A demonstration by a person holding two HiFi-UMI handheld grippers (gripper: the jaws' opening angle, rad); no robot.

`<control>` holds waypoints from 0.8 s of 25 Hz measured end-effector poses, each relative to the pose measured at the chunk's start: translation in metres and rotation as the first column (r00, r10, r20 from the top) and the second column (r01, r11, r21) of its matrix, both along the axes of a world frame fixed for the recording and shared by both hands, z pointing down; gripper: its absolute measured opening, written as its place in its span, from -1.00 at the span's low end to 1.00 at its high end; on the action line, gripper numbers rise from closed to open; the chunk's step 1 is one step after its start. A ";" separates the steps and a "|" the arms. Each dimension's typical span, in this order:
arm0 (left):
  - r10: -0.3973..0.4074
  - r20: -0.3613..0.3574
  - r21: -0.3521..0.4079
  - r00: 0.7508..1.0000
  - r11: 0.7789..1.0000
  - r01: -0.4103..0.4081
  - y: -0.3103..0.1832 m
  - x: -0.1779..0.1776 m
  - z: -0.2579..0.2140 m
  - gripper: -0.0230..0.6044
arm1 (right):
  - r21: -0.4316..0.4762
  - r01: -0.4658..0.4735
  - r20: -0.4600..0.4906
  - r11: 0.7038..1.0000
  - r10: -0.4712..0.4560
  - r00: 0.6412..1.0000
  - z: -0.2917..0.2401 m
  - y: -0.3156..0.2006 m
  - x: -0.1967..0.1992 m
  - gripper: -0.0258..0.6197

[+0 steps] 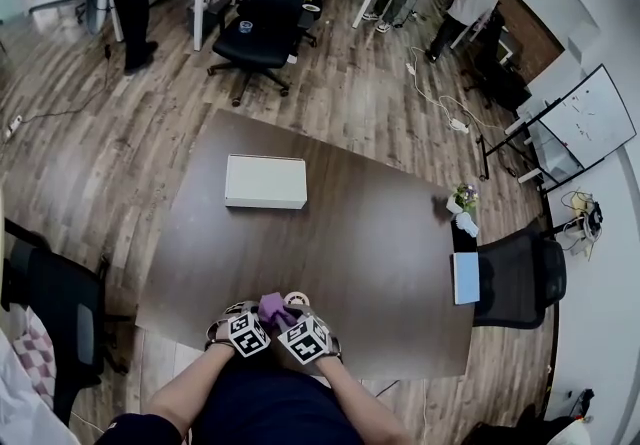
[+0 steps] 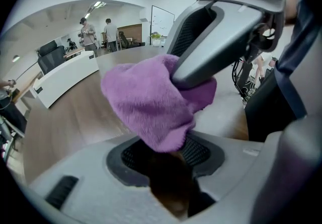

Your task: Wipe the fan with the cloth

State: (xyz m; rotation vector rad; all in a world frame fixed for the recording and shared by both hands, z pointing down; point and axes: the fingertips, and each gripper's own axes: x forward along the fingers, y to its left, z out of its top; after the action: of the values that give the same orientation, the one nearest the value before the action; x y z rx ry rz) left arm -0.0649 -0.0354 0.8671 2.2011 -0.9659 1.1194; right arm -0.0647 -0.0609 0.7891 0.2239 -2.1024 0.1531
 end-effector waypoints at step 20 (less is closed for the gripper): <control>-0.028 -0.022 0.001 0.999 1.000 0.028 0.000 0.001 0.000 -0.38 | 0.093 -0.158 -0.057 0.983 0.164 0.985 0.004 -0.051 0.043 -0.70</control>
State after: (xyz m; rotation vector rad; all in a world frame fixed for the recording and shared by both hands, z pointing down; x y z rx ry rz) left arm -0.0640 -0.0355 0.8671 2.1900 -0.9853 1.0797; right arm -0.0212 -0.1122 0.7931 0.4471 -2.0279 0.1477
